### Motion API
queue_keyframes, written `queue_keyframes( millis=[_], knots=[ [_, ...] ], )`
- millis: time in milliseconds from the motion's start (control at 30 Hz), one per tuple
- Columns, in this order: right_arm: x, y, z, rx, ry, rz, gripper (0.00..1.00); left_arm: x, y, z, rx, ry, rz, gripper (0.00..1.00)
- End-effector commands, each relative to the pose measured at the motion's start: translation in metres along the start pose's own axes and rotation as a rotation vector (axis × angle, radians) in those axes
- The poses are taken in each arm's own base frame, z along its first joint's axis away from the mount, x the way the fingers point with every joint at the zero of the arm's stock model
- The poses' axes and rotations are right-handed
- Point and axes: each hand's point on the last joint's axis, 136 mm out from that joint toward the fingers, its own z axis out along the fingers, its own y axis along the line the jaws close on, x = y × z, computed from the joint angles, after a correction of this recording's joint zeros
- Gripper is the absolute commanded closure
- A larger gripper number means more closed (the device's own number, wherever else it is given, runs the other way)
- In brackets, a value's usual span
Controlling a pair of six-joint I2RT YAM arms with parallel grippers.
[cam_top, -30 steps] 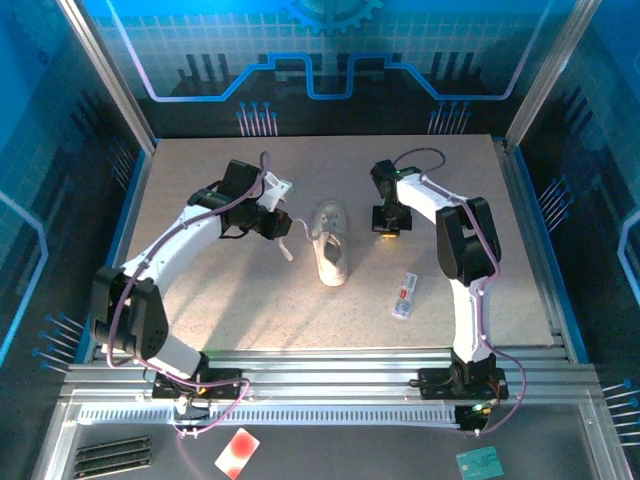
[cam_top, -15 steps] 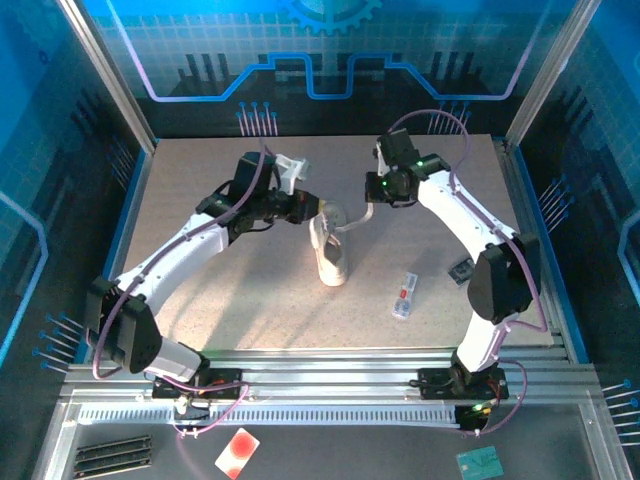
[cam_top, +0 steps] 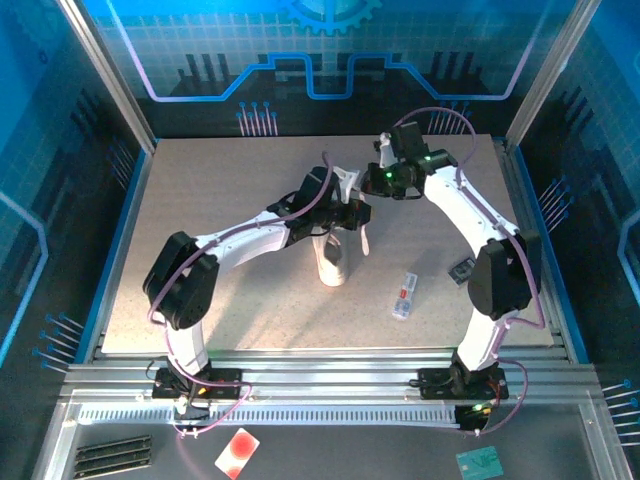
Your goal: Tie the shoes
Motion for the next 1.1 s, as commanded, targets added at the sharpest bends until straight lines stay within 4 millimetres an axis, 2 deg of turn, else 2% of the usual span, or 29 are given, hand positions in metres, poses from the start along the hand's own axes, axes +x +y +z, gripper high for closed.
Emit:
queue_keyframes(
  millis=[0,67,233,300,400,467,533,633,733,833,867,1067],
  knots=[
    [-0.006,0.002,-0.001,-0.044,0.003,0.022,1.00,-0.012,0.011,0.008,-0.037,-0.041,0.085,0.81],
    [-0.006,-0.004,0.001,-0.040,0.009,0.027,1.00,-0.008,0.016,0.008,-0.049,0.002,0.100,0.68],
    [-0.002,-0.008,0.007,-0.046,0.016,-0.008,1.00,-0.011,0.014,-0.013,-0.026,0.034,0.168,0.54],
    [0.000,-0.009,0.010,-0.051,0.024,-0.026,1.00,-0.014,0.014,-0.026,-0.017,0.036,0.200,0.53],
    [0.004,-0.010,0.014,-0.065,0.041,-0.048,1.00,-0.014,0.025,-0.047,-0.028,0.039,0.233,0.53],
    [0.005,-0.005,0.013,-0.094,0.048,-0.071,1.00,-0.011,0.045,-0.056,-0.062,0.054,0.235,0.53],
    [0.005,-0.001,0.012,-0.115,0.048,-0.082,1.00,-0.007,0.060,-0.060,-0.060,0.074,0.220,0.53],
    [0.005,0.012,0.007,-0.171,0.046,-0.119,1.00,-0.003,0.062,-0.061,-0.023,0.075,0.288,0.54],
    [0.008,0.025,0.001,-0.204,0.033,-0.226,1.00,-0.020,0.065,-0.071,-0.022,-0.002,0.280,0.53],
    [0.017,0.032,0.000,-0.186,0.021,-0.391,1.00,-0.046,0.080,-0.088,0.029,-0.046,0.070,0.53],
    [0.021,0.033,0.002,-0.178,0.023,-0.434,1.00,-0.047,0.084,-0.090,0.031,-0.038,0.020,0.53],
    [0.055,0.032,0.017,-0.134,0.111,-0.680,1.00,-0.014,0.098,-0.089,-0.014,0.074,-0.088,0.49]
  ],
)
